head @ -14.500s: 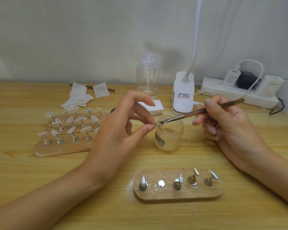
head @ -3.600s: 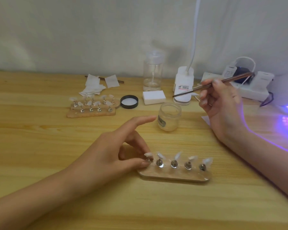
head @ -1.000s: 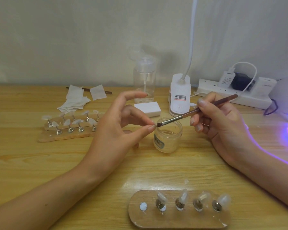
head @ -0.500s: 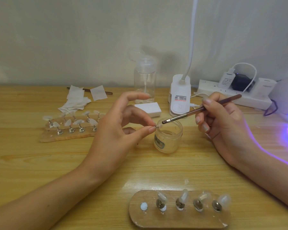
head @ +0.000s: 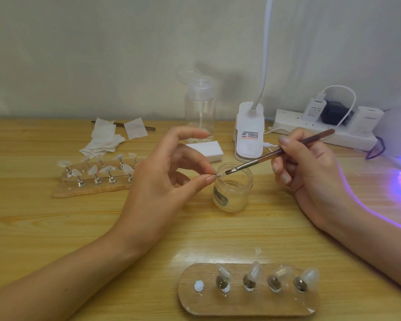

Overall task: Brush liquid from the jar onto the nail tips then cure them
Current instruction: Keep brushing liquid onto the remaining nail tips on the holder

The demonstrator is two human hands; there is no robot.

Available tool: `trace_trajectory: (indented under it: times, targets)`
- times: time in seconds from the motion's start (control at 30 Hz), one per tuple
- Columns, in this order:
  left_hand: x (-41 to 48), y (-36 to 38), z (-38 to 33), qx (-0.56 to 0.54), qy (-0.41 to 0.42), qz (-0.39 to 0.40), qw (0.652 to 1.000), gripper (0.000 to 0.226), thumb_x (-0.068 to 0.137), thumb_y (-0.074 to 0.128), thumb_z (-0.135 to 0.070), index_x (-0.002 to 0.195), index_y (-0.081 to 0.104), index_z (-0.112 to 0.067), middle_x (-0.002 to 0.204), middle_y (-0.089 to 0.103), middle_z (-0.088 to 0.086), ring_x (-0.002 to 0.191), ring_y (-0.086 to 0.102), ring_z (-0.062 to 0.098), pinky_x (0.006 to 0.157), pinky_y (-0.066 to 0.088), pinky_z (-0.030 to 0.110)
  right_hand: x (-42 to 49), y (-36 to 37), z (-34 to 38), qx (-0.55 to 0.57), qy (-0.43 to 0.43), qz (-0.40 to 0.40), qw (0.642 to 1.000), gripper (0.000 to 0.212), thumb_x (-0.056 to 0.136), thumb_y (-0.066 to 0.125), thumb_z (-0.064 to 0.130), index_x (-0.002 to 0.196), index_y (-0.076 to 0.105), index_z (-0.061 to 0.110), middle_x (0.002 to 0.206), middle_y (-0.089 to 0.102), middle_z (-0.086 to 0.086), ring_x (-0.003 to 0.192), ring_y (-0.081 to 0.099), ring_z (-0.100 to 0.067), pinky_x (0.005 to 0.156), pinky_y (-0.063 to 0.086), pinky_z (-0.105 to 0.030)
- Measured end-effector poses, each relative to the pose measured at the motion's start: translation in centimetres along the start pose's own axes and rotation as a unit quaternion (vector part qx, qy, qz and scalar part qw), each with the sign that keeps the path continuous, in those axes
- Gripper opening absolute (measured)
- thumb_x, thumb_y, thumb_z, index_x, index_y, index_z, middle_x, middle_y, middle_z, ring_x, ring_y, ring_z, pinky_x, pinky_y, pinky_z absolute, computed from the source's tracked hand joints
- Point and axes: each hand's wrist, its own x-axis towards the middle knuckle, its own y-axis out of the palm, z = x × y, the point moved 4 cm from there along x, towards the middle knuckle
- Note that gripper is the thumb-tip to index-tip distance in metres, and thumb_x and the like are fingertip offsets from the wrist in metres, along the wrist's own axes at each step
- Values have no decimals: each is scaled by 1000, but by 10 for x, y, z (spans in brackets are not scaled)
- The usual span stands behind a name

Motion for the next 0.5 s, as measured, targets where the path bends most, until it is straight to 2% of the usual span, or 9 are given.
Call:
trace_trajectory:
  times: [0.1,0.27,0.37,0.5]
  targets:
    - [0,0,0,0,2,1,1000,48,83,76,-13,124,56,-28,86,72,-1,90,70,20,67,53,27,0,1,1,1,-16,22,1000,22,90,63,27,74,50,21,57,60,-3,42,45,-10,45,40,-17]
    - [0,0,1,1,7,1,1000,51,84,76,-7,125,56,-28,86,72,0,89,70,19,67,53,26,0,0,0,3,-2,0,1000,17,82,64,30,72,53,23,54,58,-3,42,44,-10,45,39,-17]
    - [-1,0,1,6,9,2,1000,51,85,76,-7,126,55,-28,86,72,0,90,70,21,68,55,29,0,1,1,7,-17,25,1000,22,90,64,27,72,52,22,56,60,-3,42,44,-10,46,40,-18]
    - [-1,-1,1,14,10,0,1000,51,85,76,-7,126,55,-27,87,72,0,90,70,20,68,55,33,0,1,0,-7,-13,12,1000,21,85,67,30,77,52,19,56,60,-5,43,45,-11,46,40,-18]
